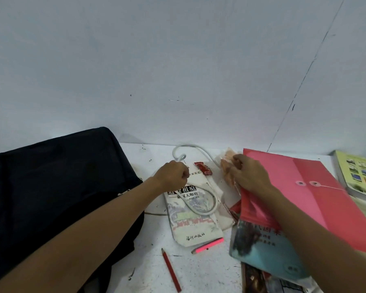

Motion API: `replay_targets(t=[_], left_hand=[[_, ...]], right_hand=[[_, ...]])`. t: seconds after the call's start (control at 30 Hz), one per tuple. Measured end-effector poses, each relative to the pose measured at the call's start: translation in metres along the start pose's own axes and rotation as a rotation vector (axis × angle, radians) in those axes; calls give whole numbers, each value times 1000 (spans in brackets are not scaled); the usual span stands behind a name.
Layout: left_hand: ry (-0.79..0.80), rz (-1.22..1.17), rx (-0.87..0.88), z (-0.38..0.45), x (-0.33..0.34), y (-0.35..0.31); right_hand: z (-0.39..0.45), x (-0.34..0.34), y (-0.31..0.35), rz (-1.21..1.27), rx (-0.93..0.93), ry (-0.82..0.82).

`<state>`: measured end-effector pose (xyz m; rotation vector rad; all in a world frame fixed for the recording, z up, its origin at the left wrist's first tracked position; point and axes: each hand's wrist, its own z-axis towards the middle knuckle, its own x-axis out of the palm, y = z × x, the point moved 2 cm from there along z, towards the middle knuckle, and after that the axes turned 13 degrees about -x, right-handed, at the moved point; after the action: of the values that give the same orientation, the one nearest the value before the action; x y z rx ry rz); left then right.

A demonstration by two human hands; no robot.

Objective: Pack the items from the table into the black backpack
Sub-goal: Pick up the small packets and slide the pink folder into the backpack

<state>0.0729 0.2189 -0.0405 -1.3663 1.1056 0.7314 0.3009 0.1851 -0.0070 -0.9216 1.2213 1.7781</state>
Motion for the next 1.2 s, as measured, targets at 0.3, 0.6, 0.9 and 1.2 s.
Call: replay_targets(t=[0.3, 0.6, 0.9, 1.2], left_hand=[[91, -136, 1, -11, -9, 15], [160, -250, 11, -15, -10, 13], [21, -289, 24, -66, -61, 45], [-138, -133, -49, -152, -120, 143]], right_hand=[[19, 16, 32, -390, -152, 544], [66, 73, 62, -416, -162, 460], [69, 95, 48, -434, -100, 276], [72, 58, 90, 593, 100, -350]])
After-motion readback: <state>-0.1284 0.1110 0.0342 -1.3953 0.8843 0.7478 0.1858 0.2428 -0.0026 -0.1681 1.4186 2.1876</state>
